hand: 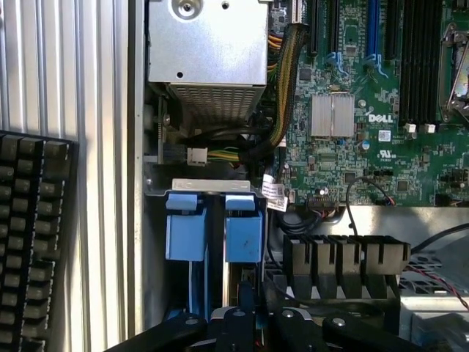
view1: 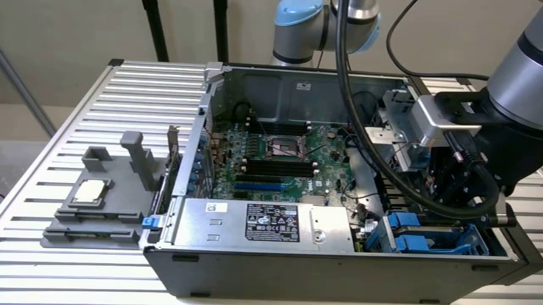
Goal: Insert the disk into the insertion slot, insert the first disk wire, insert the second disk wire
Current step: 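Insert the second disk wire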
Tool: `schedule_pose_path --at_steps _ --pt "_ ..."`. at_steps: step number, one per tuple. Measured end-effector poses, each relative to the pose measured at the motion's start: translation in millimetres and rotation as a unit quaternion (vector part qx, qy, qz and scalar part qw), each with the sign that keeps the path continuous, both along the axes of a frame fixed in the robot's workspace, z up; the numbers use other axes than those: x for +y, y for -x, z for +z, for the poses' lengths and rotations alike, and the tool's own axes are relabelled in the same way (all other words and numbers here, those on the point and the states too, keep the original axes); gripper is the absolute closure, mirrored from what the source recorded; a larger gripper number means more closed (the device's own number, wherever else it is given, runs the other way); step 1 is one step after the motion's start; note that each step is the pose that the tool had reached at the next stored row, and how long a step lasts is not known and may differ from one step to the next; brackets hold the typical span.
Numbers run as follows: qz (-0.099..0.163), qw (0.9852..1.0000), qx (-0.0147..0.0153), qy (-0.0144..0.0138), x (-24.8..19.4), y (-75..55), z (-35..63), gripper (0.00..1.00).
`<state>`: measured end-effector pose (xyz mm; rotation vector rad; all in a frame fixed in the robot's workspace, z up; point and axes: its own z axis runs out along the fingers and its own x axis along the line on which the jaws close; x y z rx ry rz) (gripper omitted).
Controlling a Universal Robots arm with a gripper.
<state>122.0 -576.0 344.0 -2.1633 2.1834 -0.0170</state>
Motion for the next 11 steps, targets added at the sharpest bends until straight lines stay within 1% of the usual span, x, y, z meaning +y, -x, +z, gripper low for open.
schedule_pose_path --at_steps 5,11 --pt "0.0 1.0 0.0 0.0 -0.4 -0.2 0.2 0.84" --pt "0.0 1.0 0.0 0.0 -2.1 -0.2 -0.1 0.84"
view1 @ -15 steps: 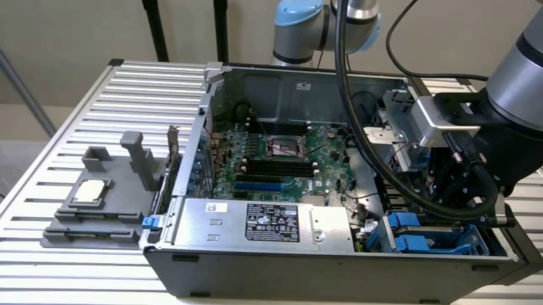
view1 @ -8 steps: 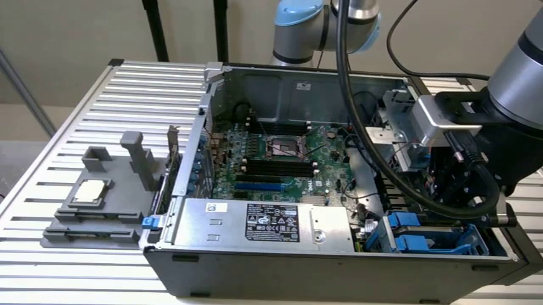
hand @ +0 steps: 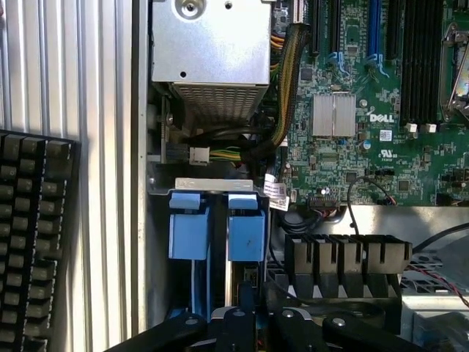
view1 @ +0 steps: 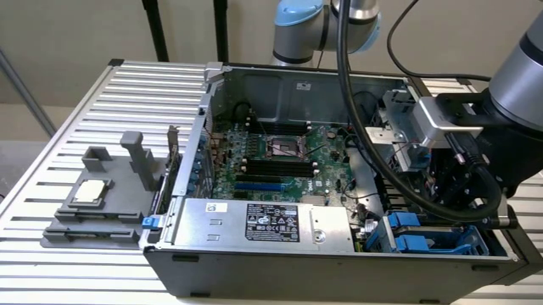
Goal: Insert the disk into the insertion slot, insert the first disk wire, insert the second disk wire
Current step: 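Insert the second disk wire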
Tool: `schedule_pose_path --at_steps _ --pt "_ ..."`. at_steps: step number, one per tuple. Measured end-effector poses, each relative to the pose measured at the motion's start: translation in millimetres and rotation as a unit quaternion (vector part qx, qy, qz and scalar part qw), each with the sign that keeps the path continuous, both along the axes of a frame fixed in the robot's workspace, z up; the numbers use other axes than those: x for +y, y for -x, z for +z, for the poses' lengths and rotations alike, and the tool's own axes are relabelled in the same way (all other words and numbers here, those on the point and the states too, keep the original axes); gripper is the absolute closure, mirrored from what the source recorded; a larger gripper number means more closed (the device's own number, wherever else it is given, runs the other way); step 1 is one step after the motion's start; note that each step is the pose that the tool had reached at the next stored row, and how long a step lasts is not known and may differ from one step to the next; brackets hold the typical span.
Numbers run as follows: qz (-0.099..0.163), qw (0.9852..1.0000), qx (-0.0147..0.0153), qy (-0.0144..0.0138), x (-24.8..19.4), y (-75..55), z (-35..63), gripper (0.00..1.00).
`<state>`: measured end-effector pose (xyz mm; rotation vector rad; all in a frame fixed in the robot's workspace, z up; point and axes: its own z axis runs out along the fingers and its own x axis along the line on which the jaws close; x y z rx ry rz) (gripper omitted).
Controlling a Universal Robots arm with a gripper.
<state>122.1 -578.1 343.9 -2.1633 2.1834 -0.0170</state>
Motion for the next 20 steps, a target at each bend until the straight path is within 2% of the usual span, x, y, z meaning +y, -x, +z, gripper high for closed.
schedule_pose_path --at_steps 7,20 --pt "0.0 1.0 0.0 0.0003 -1.2 0.0 -1.7 0.84" --pt "0.0 1.0 0.0 -0.0001 -0.7 0.0 -2.0 0.84"
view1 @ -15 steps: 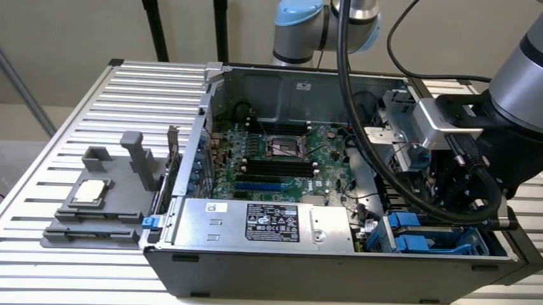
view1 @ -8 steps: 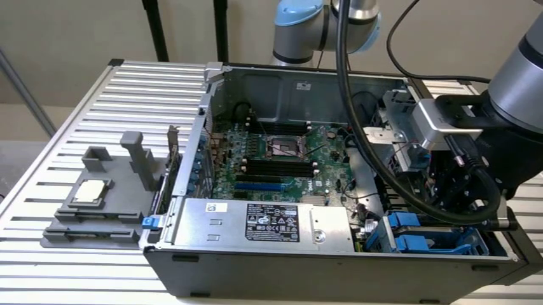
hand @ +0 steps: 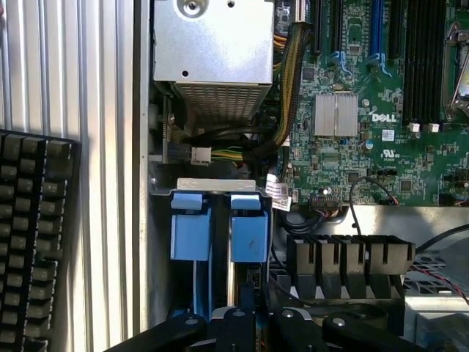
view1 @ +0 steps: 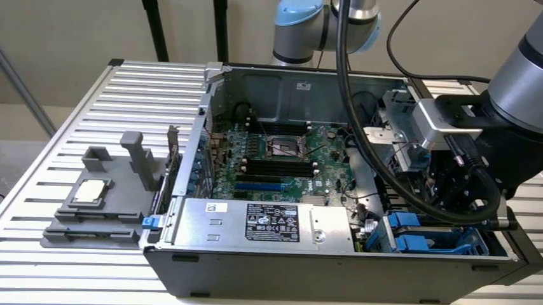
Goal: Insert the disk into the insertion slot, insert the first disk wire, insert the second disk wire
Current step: 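Insert the second disk wire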
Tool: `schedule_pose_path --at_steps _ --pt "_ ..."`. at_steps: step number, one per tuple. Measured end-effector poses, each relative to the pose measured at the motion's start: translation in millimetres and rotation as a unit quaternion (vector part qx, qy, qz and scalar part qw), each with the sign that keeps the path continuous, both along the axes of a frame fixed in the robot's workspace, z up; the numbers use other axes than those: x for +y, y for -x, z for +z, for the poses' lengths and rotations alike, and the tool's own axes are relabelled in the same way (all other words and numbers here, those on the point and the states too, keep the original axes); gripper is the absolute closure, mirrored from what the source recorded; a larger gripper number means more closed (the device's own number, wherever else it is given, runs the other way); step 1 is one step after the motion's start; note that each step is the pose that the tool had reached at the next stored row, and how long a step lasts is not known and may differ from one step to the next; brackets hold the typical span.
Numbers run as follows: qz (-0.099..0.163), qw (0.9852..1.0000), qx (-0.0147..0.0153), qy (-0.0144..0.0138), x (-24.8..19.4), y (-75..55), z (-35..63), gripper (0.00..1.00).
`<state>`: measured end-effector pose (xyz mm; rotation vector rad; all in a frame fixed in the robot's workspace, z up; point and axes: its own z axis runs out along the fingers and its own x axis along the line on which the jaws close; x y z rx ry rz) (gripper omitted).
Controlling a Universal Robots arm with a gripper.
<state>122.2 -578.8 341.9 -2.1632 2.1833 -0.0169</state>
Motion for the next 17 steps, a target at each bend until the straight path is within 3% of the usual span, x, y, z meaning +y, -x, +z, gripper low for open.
schedule_pose_path --at_steps 17 --pt "0.0 1.0 0.0 0.0001 1.0 0.0 -4.3 0.84"
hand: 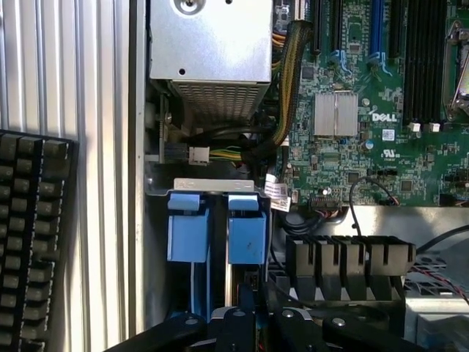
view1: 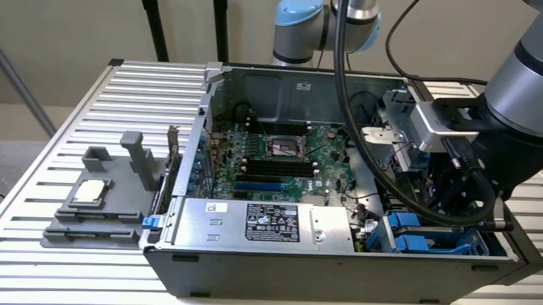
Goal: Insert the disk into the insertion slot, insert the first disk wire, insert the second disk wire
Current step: 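Insert the second disk wire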
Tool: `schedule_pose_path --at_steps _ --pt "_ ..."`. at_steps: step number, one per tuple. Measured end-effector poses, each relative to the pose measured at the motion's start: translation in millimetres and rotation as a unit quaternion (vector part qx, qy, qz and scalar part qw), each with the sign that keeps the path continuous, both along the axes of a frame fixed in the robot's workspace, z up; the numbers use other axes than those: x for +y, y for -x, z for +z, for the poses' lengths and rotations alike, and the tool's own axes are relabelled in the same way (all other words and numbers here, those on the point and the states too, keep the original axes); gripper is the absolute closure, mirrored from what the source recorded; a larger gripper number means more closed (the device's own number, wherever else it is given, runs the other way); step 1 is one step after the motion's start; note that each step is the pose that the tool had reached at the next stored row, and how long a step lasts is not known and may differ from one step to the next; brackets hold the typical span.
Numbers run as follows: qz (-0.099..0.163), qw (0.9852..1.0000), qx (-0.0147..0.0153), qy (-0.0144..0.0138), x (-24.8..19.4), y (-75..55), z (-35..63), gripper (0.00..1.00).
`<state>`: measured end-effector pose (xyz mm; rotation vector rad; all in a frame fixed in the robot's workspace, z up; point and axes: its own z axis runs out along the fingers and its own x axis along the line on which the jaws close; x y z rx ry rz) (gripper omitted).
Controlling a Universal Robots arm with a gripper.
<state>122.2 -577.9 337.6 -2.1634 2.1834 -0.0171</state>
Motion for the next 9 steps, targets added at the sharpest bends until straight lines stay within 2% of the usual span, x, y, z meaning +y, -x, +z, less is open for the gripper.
schedule_pose_path --at_steps 5,6,7,9 --pt "0.0 1.0 0.0 -0.0001 0.0 0.0 -0.3 0.82" --pt "0.0 1.0 0.0 -0.0006 0.0 0.0 2.1 0.82" --pt "0.0 1.0 0.0 -0.0003 -0.2 0.0 6.5 0.76" --pt "0.0 1.0 0.0001 -0.0001 -0.9 0.8 14.2 0.76"
